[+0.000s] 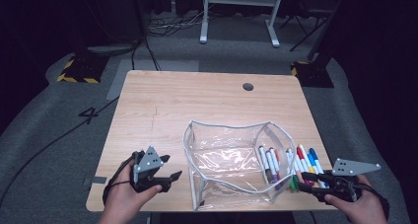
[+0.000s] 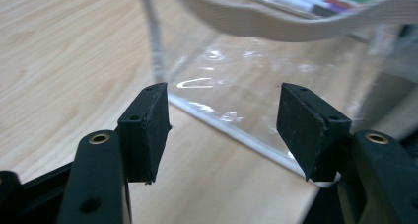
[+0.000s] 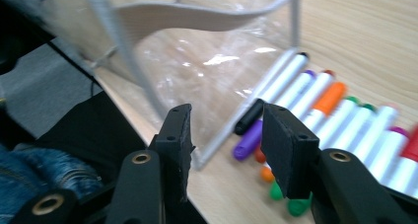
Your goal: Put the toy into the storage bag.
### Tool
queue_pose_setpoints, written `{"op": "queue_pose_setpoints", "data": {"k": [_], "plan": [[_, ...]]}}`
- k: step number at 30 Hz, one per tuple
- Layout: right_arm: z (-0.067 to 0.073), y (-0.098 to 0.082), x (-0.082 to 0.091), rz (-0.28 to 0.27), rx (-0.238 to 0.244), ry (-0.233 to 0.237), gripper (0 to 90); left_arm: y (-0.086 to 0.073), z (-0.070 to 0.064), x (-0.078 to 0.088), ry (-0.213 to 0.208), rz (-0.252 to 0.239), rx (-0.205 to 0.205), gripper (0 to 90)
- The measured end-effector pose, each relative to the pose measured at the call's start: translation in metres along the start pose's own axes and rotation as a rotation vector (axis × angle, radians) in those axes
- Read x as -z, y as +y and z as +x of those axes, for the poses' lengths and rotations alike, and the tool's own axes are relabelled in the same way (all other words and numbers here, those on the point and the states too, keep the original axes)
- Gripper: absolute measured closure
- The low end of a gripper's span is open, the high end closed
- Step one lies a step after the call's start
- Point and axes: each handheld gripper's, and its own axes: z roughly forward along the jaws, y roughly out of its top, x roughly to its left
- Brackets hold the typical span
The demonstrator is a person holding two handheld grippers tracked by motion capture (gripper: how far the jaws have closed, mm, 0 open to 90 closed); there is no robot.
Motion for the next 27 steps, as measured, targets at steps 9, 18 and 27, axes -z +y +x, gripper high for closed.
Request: {"op": "queue_pose_setpoints", "data": {"k": [9, 18, 27], "plan": [[-0.026, 0.0, 0.008, 0.001, -0.053, -0.126, 54.1, -0.02, 0.036, -0.031, 0.079, 0.012, 0.059, 35.0], [-0.074, -0.014, 0.01, 0.093, -0.143, -0.302, 53.1, -0.049, 0.056, -0.064, 0.165, 0.061, 0.12, 31.1], [-0.114, -0.038, 0.009, 0.204, -0.248, -0.407, 53.7, -0.064, 0.053, -0.086, 0.182, 0.095, 0.133, 27.0]]}}
